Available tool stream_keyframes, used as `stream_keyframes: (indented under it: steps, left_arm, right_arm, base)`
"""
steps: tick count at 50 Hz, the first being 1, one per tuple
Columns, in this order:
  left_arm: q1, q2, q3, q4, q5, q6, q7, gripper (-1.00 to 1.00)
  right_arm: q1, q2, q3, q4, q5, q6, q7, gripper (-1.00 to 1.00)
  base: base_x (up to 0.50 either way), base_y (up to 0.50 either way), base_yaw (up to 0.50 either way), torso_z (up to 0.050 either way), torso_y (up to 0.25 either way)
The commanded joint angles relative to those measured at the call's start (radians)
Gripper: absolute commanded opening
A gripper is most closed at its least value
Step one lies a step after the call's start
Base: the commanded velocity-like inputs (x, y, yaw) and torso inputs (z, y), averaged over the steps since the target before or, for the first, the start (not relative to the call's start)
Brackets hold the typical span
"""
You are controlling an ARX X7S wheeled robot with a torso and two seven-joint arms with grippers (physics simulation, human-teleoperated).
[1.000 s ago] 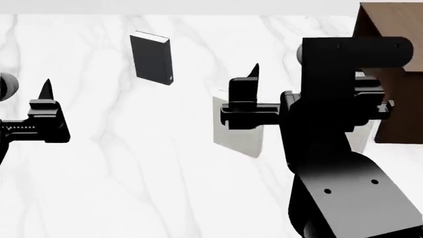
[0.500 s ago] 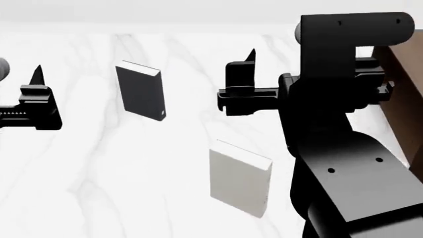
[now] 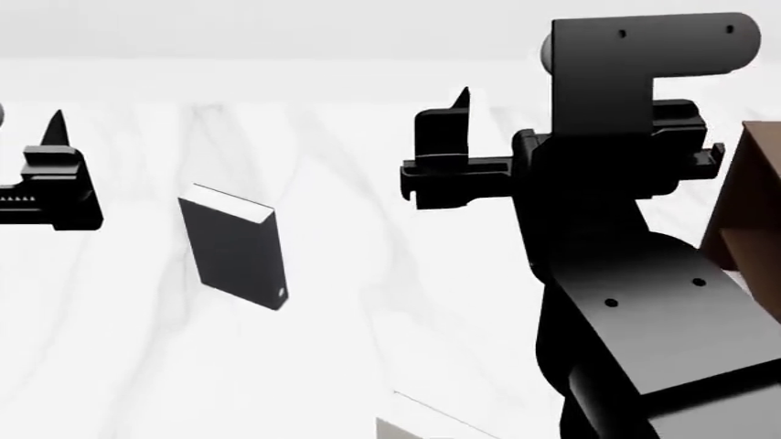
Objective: Pick up the book on the left and place it on top of the shelf.
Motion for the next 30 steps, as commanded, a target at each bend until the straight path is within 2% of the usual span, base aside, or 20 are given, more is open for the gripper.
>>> stream_keyframes:
  steps: [1,30]
  left_arm:
    - [0.003,-0.006,-0.001,-0.006,0.0,0.009,-0.005,1.0]
    - [0.025,-0.018,0.003,-0.017,-0.002,0.034,-0.015,1.0]
  right_arm:
    - [-0.006,0.003,-0.006,0.002,0.008,-0.003,0.005,1.0]
    - [-0.026,0.011,-0.031,0.035,0.008,-0.034,0.028,1.0]
  base:
    - [0.5,0.0,0.0,0.0,0.0]
    - [0.48,0.0,0.0,0.0,0.002]
